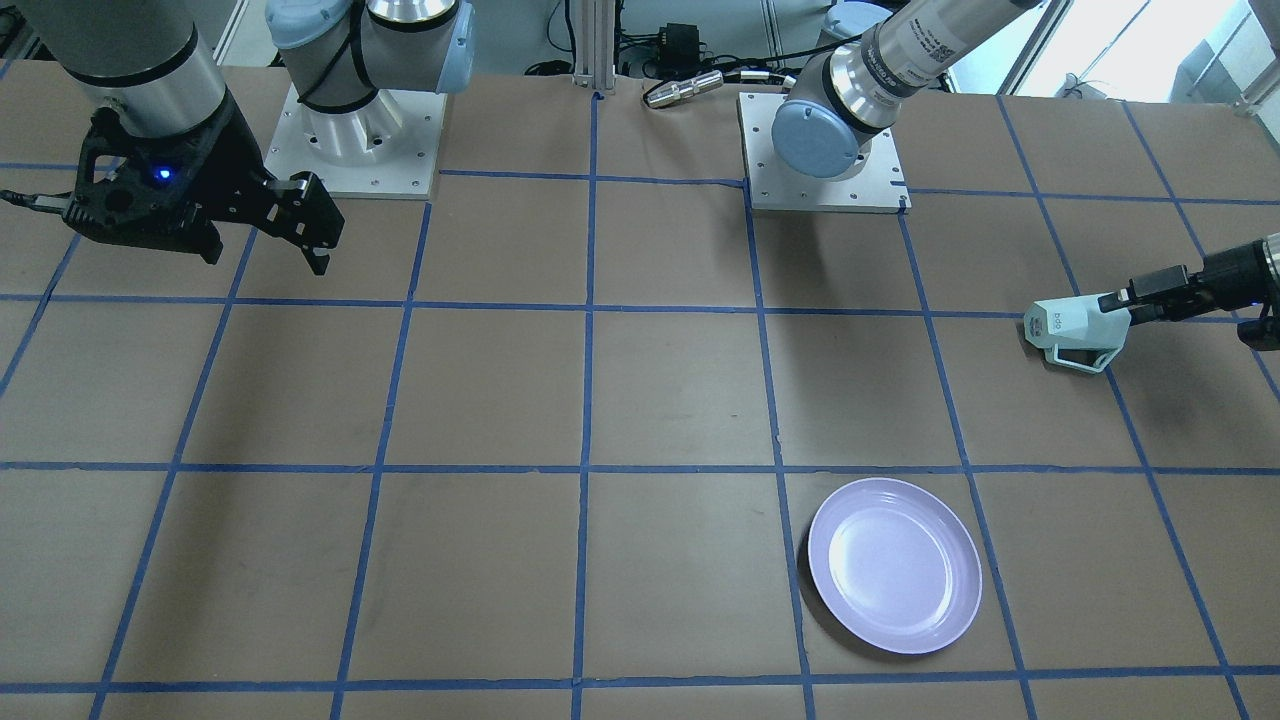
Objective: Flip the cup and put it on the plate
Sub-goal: 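Lift the teal mug with the left gripper and rotate it upright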
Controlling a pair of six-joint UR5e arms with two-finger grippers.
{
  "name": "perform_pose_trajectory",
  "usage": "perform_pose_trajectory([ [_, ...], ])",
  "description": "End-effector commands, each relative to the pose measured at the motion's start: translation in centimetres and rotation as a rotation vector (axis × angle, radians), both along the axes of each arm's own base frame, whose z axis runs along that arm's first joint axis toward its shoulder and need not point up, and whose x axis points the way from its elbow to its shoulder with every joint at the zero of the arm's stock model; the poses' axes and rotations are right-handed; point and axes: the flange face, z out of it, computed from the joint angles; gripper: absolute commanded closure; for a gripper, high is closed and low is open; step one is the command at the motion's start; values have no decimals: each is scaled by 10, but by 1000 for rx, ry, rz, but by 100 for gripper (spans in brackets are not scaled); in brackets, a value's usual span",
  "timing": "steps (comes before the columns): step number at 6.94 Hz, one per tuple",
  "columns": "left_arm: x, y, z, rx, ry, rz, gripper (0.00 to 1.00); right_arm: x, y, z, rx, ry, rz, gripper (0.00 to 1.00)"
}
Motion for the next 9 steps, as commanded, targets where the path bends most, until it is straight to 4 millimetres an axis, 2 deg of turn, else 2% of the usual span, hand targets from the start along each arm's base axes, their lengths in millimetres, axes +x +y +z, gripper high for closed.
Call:
perform_pose_trajectory([
  [1, -9, 1, -11, 1, 45, 27, 0, 0, 0, 0, 0, 0, 0, 0],
  [4, -14, -3, -14, -23, 82, 70, 0, 0, 0, 0, 0, 0, 0, 0],
  [5, -17, -5, -15, -45, 100, 86, 34, 0, 0, 0, 0, 0, 0, 0],
  [6, -18, -7, -15, -45, 98, 85, 99, 0, 0, 0, 0, 0, 0, 0],
  [9, -25, -18, 14, -48, 47, 86, 100, 0, 0, 0, 0, 0, 0, 0],
])
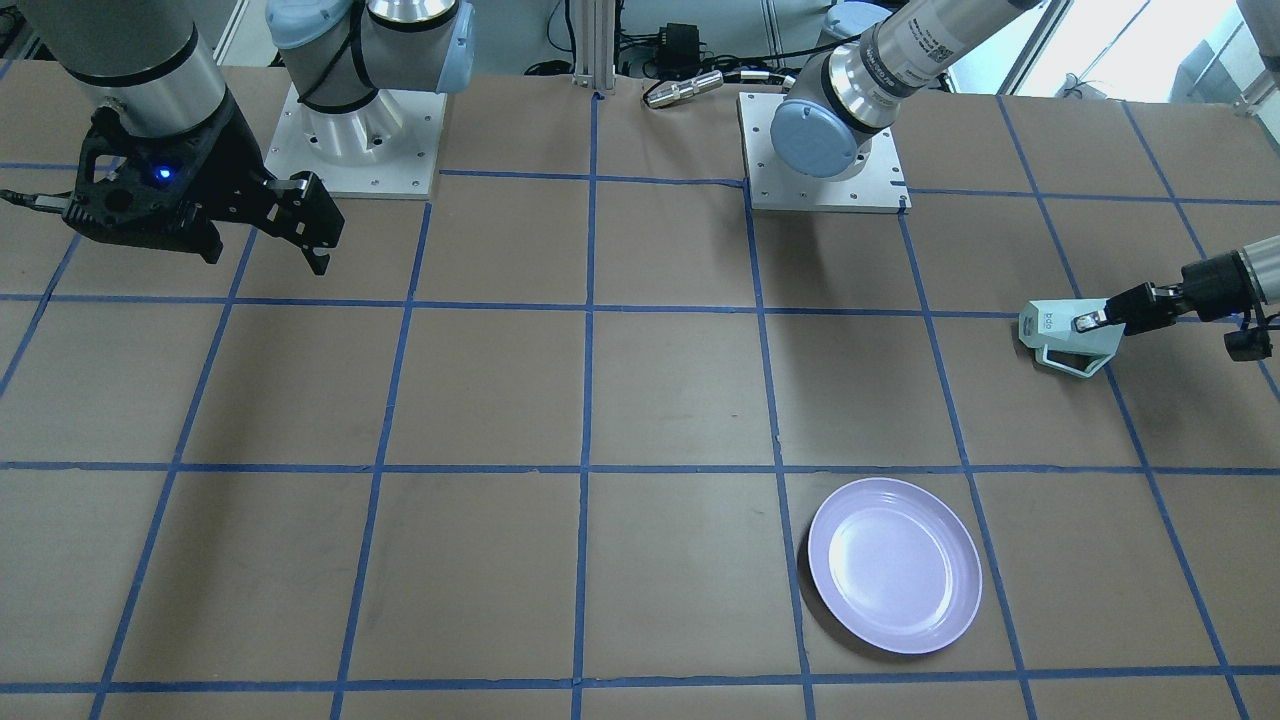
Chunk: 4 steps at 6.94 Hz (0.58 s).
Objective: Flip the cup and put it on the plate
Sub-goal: 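Lift the teal mug with the left gripper and rotate it upright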
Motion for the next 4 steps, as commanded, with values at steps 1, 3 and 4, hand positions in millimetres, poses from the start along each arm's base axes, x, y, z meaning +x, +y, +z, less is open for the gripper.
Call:
perform_pose_trajectory([
  [1, -13, -19, 34, 11, -66, 13, 100, 0, 0, 0, 0, 0, 0, 0],
  [3, -19, -42, 74, 16, -151, 31, 100, 0, 0, 0, 0, 0, 0, 0],
  [4, -21, -46, 88, 3, -176, 27, 100, 0, 0, 0, 0, 0, 0, 0],
])
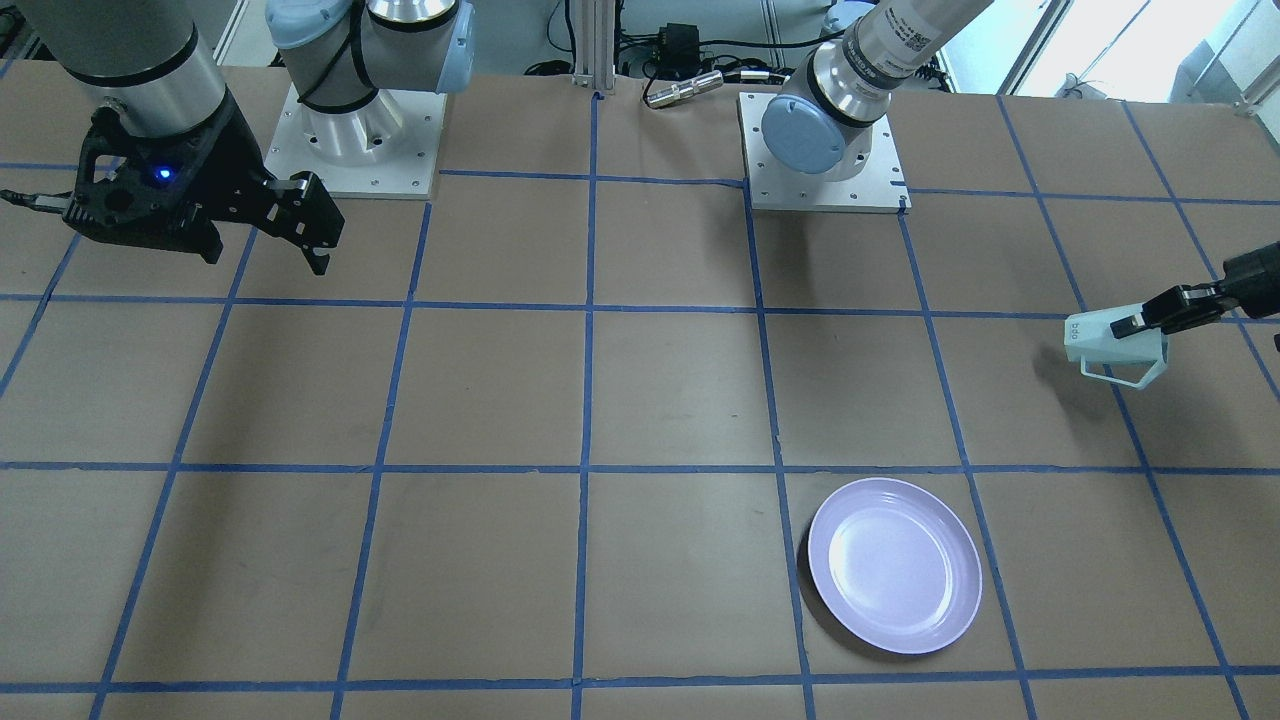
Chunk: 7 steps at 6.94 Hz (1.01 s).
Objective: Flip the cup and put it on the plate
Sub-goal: 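Lift the teal mug with the left gripper and rotate it upright, then carry the upright teal mug with the left gripper over the plate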
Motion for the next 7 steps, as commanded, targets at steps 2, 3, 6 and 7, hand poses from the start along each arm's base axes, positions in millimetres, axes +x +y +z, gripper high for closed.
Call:
perform_pose_trajectory([
  [2, -12, -20, 52, -16, -98, 21, 100, 0, 0, 0, 0, 0, 0, 0],
  [3, -27, -36, 74, 2, -174, -11, 100, 0, 0, 0, 0, 0, 0, 0],
  [6, -91, -104, 137, -49, -340, -38, 100, 0, 0, 0, 0, 0, 0, 0],
  [7, -124, -121, 147, -70, -381, -53, 100, 0, 0, 0, 0, 0, 0, 0],
])
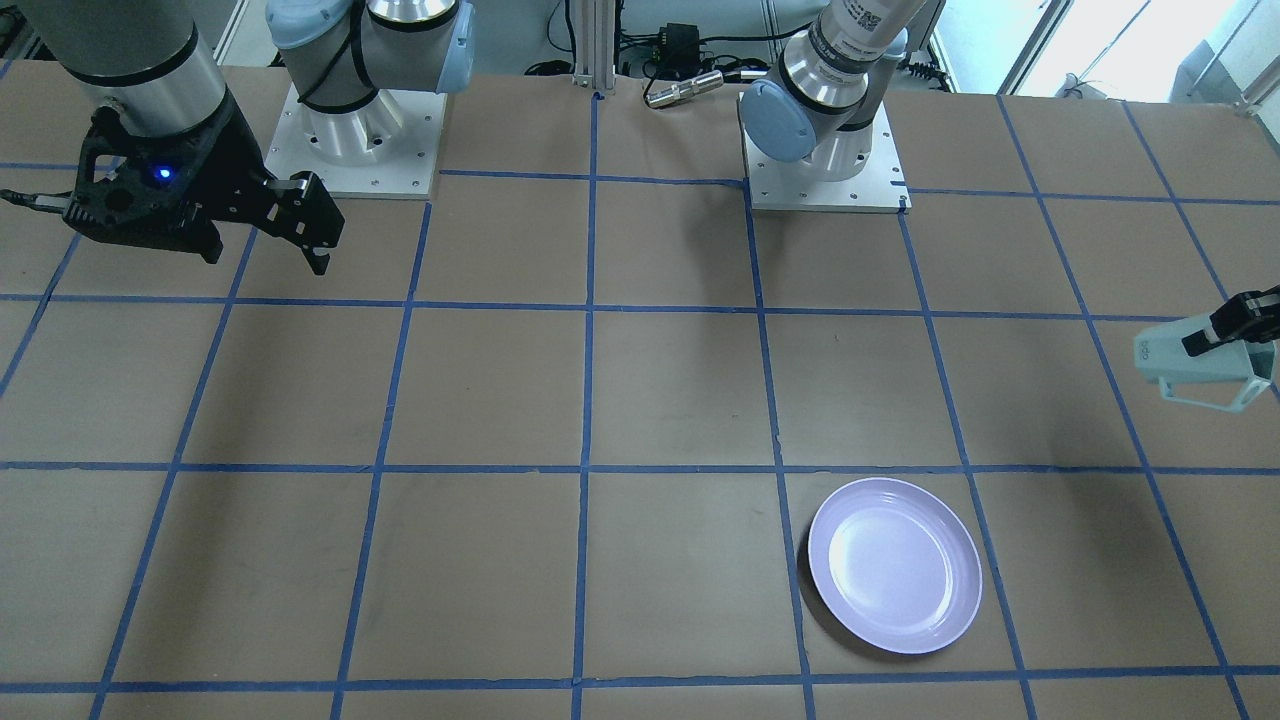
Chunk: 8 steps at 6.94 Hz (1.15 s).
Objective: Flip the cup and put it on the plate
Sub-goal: 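Carry the upright teal mug with the left gripper over the plate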
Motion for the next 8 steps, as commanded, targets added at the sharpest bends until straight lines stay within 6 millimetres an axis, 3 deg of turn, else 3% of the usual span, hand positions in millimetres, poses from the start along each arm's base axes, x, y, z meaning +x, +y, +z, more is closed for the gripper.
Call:
perform_pose_trajectory([
  [1, -67, -42, 19, -26, -160, -41, 100, 0, 0, 0, 0, 0, 0, 0],
  [5, -223, -98, 19, -110, -248, -28, 100, 0, 0, 0, 0, -1, 0, 0],
  [6, -248, -106, 20, -147, -256, -12, 100, 0, 0, 0, 0, -2, 0, 0],
  [8, -290, -107, -7, -139, -241, -38, 100, 0, 0, 0, 0, -2, 0, 0],
])
